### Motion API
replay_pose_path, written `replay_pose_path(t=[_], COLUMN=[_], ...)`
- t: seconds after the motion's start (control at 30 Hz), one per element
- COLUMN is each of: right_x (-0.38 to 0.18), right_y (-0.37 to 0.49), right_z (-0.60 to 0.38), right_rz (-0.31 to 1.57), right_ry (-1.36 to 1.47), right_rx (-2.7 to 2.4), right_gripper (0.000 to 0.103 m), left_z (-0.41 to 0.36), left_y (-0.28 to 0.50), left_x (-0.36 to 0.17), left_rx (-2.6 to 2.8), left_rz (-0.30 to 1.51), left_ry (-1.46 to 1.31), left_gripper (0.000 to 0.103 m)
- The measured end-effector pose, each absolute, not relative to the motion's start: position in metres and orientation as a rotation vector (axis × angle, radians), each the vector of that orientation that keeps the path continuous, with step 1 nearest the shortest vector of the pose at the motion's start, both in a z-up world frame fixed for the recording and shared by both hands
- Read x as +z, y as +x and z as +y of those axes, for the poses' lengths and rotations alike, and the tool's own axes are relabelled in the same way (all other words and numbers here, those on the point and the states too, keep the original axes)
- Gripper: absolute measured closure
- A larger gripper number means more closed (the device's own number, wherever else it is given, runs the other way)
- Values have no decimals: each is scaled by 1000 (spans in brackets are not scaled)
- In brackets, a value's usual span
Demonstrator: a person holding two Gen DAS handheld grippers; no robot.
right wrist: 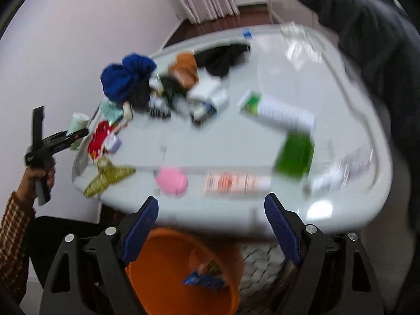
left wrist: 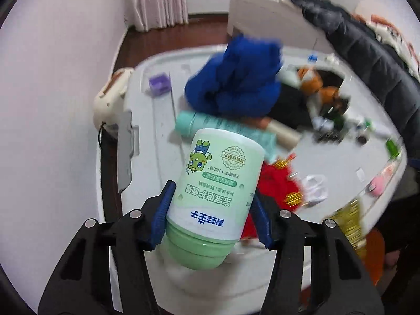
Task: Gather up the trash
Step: 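Grasp the white-lidded green jar with the left gripper while the right grasps the brown toy, then drop the jar and brown toy into the orange bucket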
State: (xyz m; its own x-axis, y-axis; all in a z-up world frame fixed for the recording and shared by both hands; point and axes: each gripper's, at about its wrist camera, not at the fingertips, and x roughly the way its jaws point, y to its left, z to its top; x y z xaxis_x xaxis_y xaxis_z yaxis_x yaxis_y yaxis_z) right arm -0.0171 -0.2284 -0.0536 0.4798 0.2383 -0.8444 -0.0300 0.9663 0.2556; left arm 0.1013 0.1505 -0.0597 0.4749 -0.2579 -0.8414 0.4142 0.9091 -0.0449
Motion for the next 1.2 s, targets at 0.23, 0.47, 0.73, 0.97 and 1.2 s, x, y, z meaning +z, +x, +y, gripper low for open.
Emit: replay_pose_path(t=[0.23, 0.47, 0.73, 0.97, 1.2], right_x=[-39, -94, -99, -68, -32], right_y=[87, 175, 192, 169, 131], right_z=[-180, -142, -156, -165, -167], right_rz=[951, 1052, 1099, 1025, 968], right_ry=[101, 40, 96, 109, 122], right_rx=[284, 266, 235, 235, 267], right_gripper=[19, 44, 84, 85, 85], left_z=[100, 68, 47, 36, 30], left_y=[55, 28, 22, 14, 3], left_x=[-2, 1, -18, -22, -18], left_rx=[-496, -558, -616, -646, -666], left_rz=[888, 856, 911, 912, 899], left_ry=[44, 6, 49, 73, 74], left_gripper=[50, 50, 51, 56, 56])
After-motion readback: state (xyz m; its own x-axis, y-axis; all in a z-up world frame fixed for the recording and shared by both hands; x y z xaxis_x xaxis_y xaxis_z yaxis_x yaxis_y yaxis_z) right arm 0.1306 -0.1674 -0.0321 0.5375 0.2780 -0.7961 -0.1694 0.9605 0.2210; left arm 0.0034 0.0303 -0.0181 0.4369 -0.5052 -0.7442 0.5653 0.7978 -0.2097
